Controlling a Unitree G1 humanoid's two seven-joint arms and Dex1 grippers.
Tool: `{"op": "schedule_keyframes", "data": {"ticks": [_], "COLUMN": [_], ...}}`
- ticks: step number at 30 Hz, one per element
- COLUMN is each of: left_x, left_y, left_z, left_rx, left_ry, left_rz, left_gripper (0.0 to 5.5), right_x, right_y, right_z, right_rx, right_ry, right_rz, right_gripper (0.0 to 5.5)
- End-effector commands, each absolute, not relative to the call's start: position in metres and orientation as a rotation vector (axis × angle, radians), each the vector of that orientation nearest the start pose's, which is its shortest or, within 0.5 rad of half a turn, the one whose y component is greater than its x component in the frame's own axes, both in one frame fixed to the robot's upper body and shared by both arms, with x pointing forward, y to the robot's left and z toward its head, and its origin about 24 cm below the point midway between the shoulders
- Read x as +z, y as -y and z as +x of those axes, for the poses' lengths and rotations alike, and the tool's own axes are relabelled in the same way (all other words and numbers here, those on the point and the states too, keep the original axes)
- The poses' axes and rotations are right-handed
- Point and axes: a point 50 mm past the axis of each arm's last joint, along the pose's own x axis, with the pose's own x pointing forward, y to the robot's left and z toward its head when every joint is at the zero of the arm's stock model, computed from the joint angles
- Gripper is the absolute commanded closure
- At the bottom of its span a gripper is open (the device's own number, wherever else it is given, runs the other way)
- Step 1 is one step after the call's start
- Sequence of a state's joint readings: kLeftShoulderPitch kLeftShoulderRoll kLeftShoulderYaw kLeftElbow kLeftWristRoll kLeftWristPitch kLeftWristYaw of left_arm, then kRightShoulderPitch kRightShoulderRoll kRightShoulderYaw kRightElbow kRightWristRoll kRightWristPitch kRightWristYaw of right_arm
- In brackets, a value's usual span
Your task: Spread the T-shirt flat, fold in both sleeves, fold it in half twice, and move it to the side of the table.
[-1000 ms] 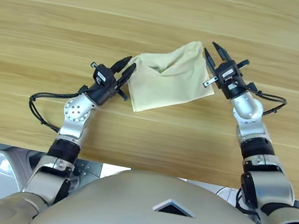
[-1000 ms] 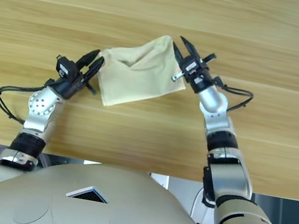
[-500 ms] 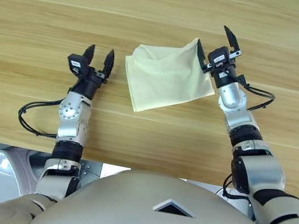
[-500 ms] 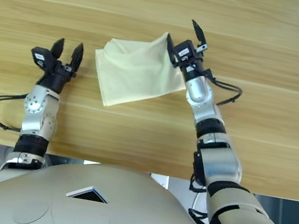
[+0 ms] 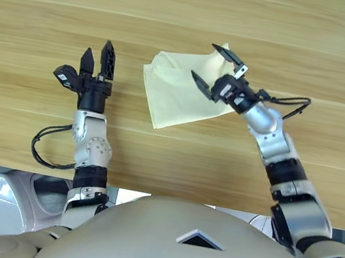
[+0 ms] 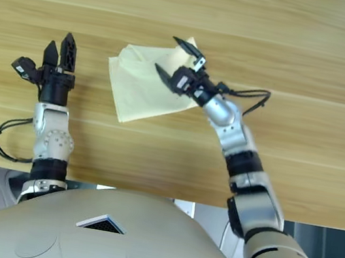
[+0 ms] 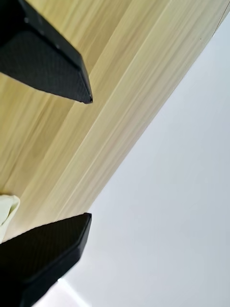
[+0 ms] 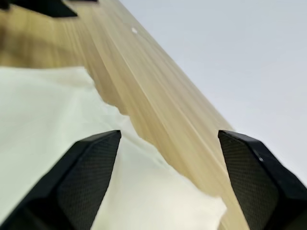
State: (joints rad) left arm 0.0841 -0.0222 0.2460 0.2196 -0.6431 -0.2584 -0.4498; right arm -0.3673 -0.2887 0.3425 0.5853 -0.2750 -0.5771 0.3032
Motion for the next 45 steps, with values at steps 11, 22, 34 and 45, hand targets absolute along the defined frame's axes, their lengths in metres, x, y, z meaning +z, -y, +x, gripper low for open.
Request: {"op": "schedule_keyframes", "data": {"ticks": [11, 22, 34, 45], "left_x": [0.004, 0.002, 0.004, 0.002], "left_y": [-0.201, -0.218, -0.226, -0.236], "left_z": [0.221, 0.21, 0.182, 0.167], "left_rx": [-0.006, 0.06, 0.121, 0.196], "left_ry": [0.192, 0.209, 0.238, 0.224], "left_rz": [-0.547, -0.538, -0.528, -0.492], "left_gripper": [1.26, 1.26, 1.26, 1.26], "right_x": [0.004, 0.069, -0.022, -0.039], "right_y": [0.162, 0.142, 0.128, 0.329], "right_z": [0.348, 0.35, 0.32, 0.261], "right_rx": [0.275, 0.154, 0.315, -0.752], "right_ry": [-0.209, 0.31, -0.189, -0.548], "right_rz": [-0.798, -0.37, -0.499, 0.242], "right_gripper": [1.76, 1.76, 1.76, 1.76]}}
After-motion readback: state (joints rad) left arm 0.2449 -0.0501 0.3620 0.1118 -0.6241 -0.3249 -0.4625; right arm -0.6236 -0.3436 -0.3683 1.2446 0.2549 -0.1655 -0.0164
